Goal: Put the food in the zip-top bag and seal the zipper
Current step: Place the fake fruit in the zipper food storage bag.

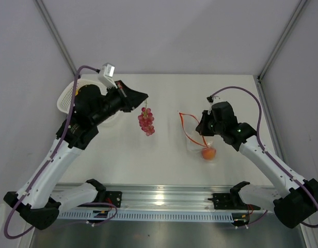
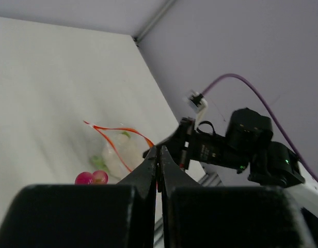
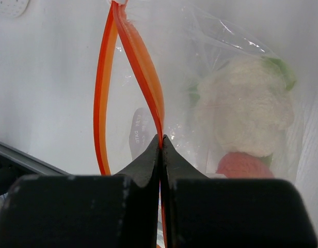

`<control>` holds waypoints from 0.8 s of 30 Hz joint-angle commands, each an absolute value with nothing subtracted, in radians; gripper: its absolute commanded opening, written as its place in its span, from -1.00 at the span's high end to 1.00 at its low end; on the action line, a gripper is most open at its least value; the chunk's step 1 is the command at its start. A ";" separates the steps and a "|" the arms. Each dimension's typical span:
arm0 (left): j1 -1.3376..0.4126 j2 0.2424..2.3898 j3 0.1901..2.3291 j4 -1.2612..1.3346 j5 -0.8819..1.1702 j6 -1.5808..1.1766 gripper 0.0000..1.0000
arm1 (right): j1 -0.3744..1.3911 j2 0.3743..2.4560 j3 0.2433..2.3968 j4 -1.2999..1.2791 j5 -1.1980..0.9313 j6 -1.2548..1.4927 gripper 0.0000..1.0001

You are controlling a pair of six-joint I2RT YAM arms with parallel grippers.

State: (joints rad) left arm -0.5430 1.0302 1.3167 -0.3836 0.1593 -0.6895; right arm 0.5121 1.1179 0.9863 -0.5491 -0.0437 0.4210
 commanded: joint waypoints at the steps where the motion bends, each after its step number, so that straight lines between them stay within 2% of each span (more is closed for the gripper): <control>1: -0.613 1.054 1.331 -0.292 0.225 -0.756 0.99 | 0.540 1.097 1.023 -0.551 -0.040 0.449 1.00; 11: -0.776 1.176 1.445 -0.255 0.207 -0.779 0.99 | 0.581 1.065 1.035 -0.595 -0.028 0.463 1.00; 24: -0.825 1.279 1.480 -0.181 0.225 -0.825 0.99 | 0.589 1.012 1.072 -0.641 -0.032 0.465 1.00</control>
